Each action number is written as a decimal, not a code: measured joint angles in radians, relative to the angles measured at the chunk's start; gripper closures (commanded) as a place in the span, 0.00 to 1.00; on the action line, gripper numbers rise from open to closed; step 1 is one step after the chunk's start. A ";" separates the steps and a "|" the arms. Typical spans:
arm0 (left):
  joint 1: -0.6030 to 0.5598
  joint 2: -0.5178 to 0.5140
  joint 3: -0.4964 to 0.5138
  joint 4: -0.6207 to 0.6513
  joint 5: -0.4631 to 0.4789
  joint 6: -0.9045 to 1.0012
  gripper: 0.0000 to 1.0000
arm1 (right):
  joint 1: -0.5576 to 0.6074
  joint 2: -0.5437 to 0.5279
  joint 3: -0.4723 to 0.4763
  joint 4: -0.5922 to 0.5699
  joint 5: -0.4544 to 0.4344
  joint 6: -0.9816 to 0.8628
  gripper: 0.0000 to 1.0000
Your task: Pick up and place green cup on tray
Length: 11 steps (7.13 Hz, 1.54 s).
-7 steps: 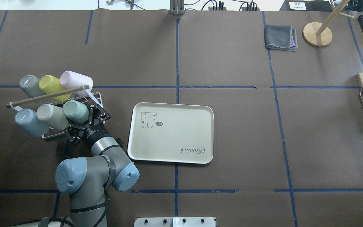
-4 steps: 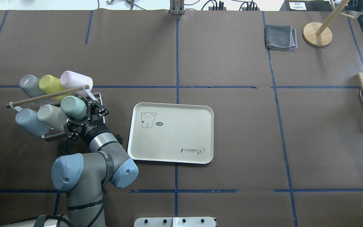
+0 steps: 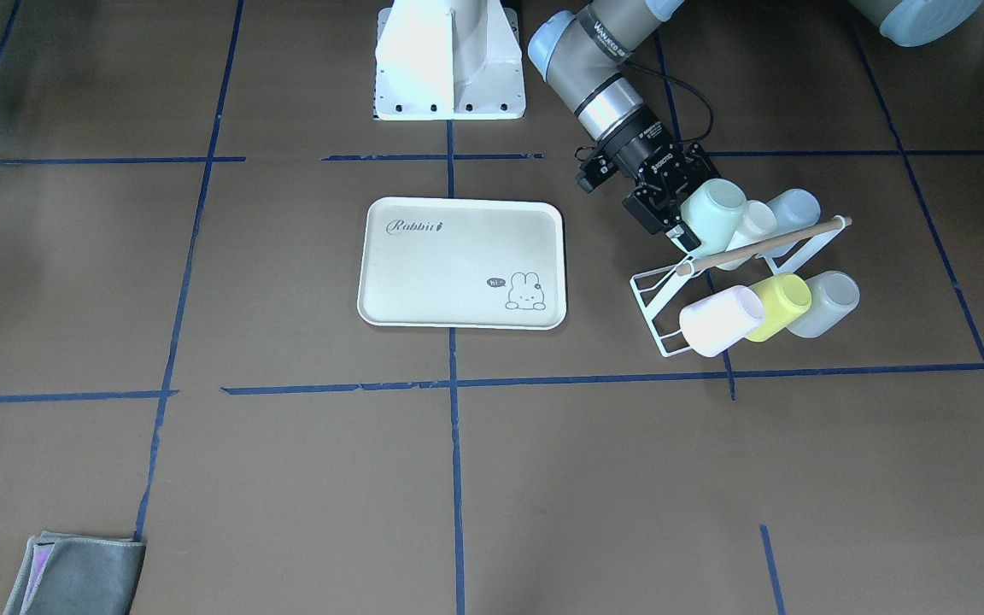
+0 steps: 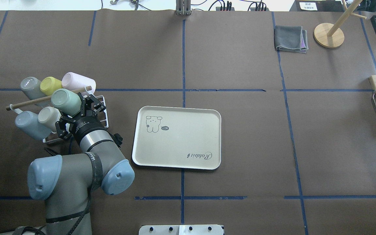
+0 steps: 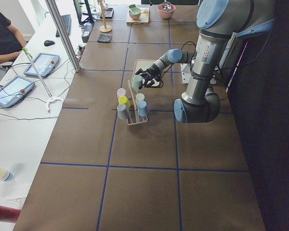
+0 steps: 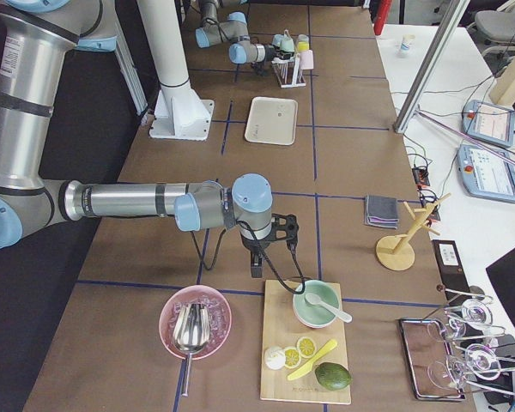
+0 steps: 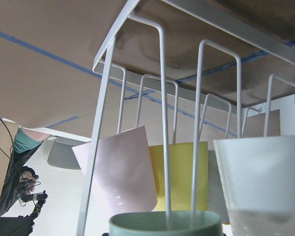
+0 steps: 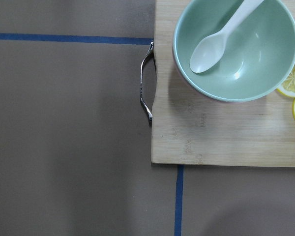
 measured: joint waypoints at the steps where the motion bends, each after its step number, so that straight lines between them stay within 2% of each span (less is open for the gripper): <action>1: 0.002 0.001 -0.042 0.010 0.000 0.002 0.29 | 0.000 0.001 -0.001 0.000 0.000 0.001 0.00; 3: 0.008 -0.005 -0.139 0.009 -0.007 -0.011 0.29 | 0.000 0.003 -0.003 0.000 0.000 0.002 0.00; 4: 0.009 -0.008 -0.186 -0.020 -0.017 -0.065 0.31 | 0.000 0.004 -0.004 0.000 0.000 0.003 0.00; 5: 0.010 -0.008 -0.218 -0.101 -0.060 -0.156 0.30 | 0.000 0.004 -0.005 0.000 0.000 0.003 0.00; 6: 0.011 -0.004 -0.228 -0.235 -0.137 -0.262 0.25 | 0.000 0.004 -0.005 0.000 0.000 0.003 0.00; 8: 0.012 0.002 -0.221 -0.510 -0.221 -0.546 0.27 | 0.000 0.005 -0.005 -0.001 0.000 0.003 0.00; 9: 0.015 0.003 -0.192 -0.654 -0.234 -0.698 0.33 | 0.000 0.005 -0.005 0.000 0.000 0.003 0.00; 10: 0.018 0.004 -0.119 -0.854 -0.242 -0.845 0.47 | 0.000 0.005 -0.005 0.000 0.000 0.003 0.00; 11: 0.021 0.004 -0.024 -1.077 -0.245 -0.959 0.47 | 0.000 0.006 -0.005 0.000 0.000 0.003 0.00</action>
